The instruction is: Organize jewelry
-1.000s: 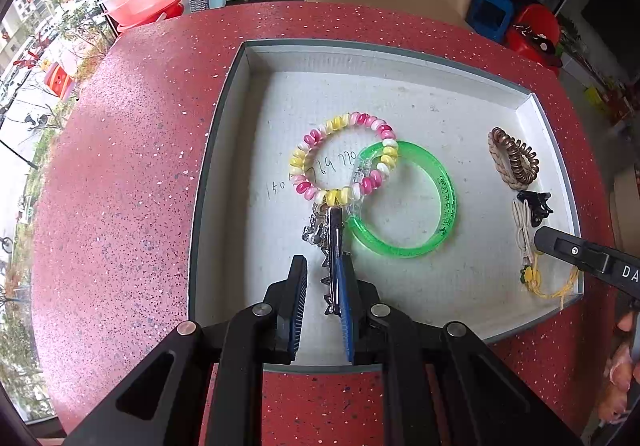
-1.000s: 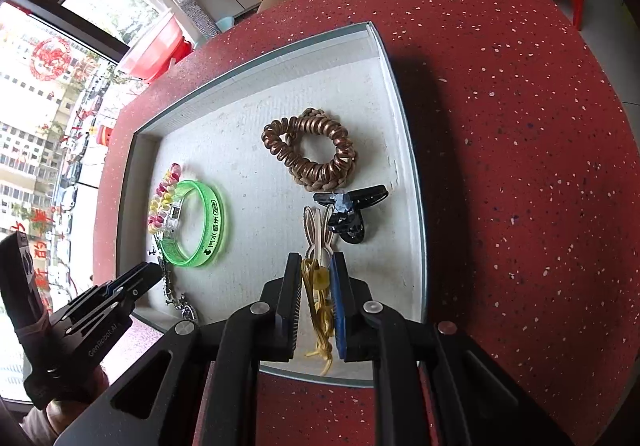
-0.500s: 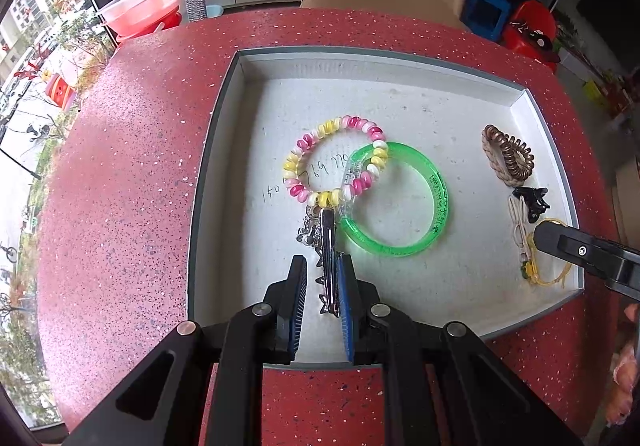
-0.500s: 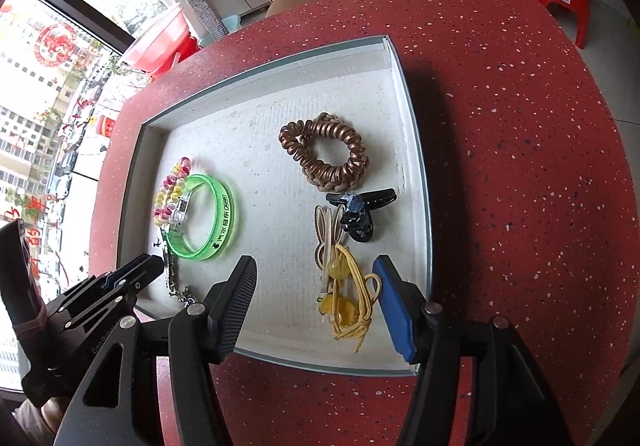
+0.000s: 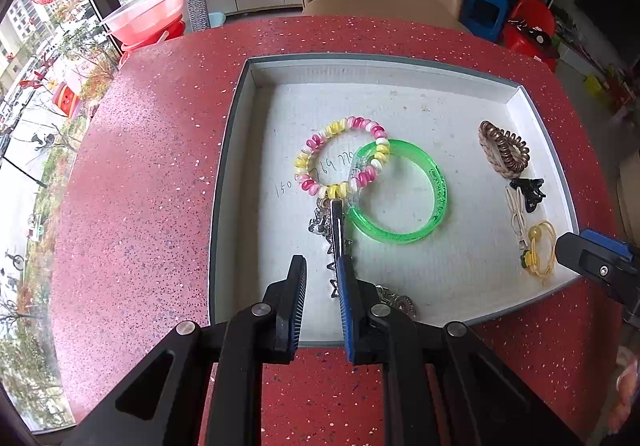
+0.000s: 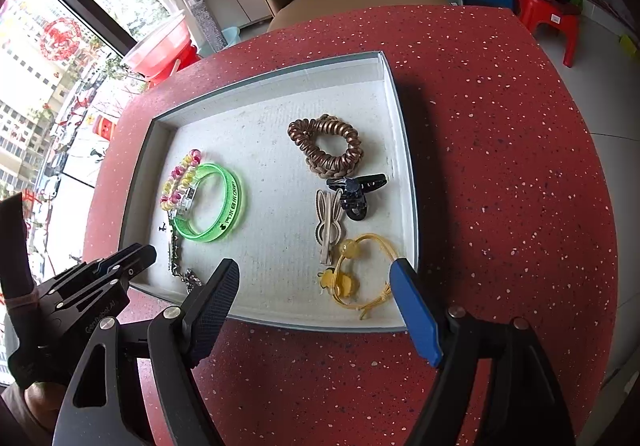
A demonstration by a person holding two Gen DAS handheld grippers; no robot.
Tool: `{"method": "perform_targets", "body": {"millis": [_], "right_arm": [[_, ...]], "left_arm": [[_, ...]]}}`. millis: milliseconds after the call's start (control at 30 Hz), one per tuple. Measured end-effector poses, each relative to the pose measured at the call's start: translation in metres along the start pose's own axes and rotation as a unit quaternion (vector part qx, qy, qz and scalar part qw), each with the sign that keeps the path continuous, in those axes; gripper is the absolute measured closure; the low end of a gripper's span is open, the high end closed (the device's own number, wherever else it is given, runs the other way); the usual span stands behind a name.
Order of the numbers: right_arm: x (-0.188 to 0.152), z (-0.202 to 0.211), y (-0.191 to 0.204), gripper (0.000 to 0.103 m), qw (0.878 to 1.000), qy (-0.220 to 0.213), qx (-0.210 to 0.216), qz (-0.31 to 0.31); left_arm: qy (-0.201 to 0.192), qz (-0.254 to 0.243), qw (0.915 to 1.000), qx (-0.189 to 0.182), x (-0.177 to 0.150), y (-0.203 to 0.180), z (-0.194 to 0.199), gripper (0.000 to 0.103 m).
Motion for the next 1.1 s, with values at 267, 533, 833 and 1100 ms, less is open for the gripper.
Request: {"method": "perform_targets", "body": {"millis": [267,533,833,1100], "right_arm": [[-0.009,0.002,0.000,0.023,1.000,0.005,-0.004,-0.003],[-0.019,0.006,-0.001,0.023,1.000,0.011,-0.010,-0.004],[-0.025,0.006,0.005,0.018,0.999,0.008,-0.033,0.008],[-0.029,0.016,0.013,0.000,0.999,-0.019,-0.028,0.001]], "left_arm": [[0.001,0.001,1.0000,-0.010,-0.004,-0.001,0.004,0.068],[-0.002,-0.002,1.0000,-0.007,-0.013,0.001,0.013,0.000],[0.003,-0.007,1.0000,0.005,-0.021,0.005,0.021,0.000],[0.007,-0.009,0.9998,0.014,-0.033,0.011,0.027,0.000]]}}
Point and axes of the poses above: each gripper's, at about its wrist camera, not at the fingertips, and z roughly against the way its jaws point, y to its left, x to its top, the point moved 10 cm from there along -z, roughly the way its jaws point, and after that the axes turned 12 degrees about -x, right-handed, at the moved point
